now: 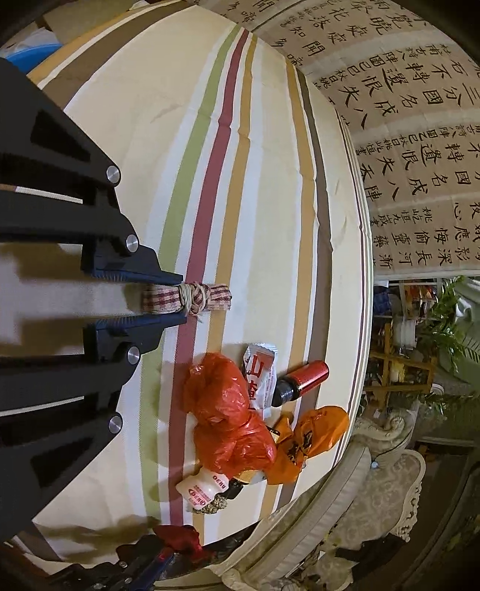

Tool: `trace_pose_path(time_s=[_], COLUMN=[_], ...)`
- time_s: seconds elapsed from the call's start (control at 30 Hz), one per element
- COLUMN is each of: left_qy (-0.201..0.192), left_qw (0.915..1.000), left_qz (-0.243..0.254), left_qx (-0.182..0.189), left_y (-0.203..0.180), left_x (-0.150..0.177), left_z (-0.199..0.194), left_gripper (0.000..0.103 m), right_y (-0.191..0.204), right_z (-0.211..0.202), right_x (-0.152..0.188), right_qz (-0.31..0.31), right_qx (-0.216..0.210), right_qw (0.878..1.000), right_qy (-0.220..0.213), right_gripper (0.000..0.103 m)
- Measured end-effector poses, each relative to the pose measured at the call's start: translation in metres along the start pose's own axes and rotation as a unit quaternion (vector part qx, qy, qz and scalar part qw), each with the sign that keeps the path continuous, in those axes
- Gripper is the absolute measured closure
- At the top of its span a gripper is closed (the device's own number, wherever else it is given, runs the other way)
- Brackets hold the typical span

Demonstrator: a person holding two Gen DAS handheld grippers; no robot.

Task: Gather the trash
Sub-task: 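Carry the twine bundle and red ribbon over the black bin with both tools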

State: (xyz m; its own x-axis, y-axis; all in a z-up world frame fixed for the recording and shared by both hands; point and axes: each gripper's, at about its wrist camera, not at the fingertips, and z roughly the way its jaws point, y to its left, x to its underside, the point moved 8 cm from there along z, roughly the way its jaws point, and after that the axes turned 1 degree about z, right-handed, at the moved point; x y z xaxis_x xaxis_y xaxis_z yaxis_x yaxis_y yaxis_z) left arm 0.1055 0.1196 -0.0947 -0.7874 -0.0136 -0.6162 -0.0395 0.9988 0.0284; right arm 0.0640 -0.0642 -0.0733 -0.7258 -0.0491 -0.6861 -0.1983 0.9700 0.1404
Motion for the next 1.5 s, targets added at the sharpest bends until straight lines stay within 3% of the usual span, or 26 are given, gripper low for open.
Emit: trace_pose_path(time_s=[1.03, 1.23, 1.5], left_qy=[-0.013, -0.025, -0.047], left_qw=[0.9998, 0.9996, 0.9967], left_qz=[-0.012, 0.000, 0.034], left_qx=[-0.001, 0.013, 0.056], left_y=[0.001, -0.016, -0.066], left_x=[0.004, 0.005, 0.001], left_z=[-0.010, -0.026, -0.045], left_gripper=[0.088, 0.088, 0.088], right_y=[-0.007, -0.021, -0.060], right_z=[-0.015, -0.021, -0.031], right_x=[0.001, 0.001, 0.002], right_qz=[0.006, 0.018, 0.049], right_qx=[0.014, 0.024, 0.059], right_qw=[1.000, 0.999, 0.996], right_qy=[-0.015, -0.023, -0.035], right_gripper=[0.080, 0.080, 0.080])
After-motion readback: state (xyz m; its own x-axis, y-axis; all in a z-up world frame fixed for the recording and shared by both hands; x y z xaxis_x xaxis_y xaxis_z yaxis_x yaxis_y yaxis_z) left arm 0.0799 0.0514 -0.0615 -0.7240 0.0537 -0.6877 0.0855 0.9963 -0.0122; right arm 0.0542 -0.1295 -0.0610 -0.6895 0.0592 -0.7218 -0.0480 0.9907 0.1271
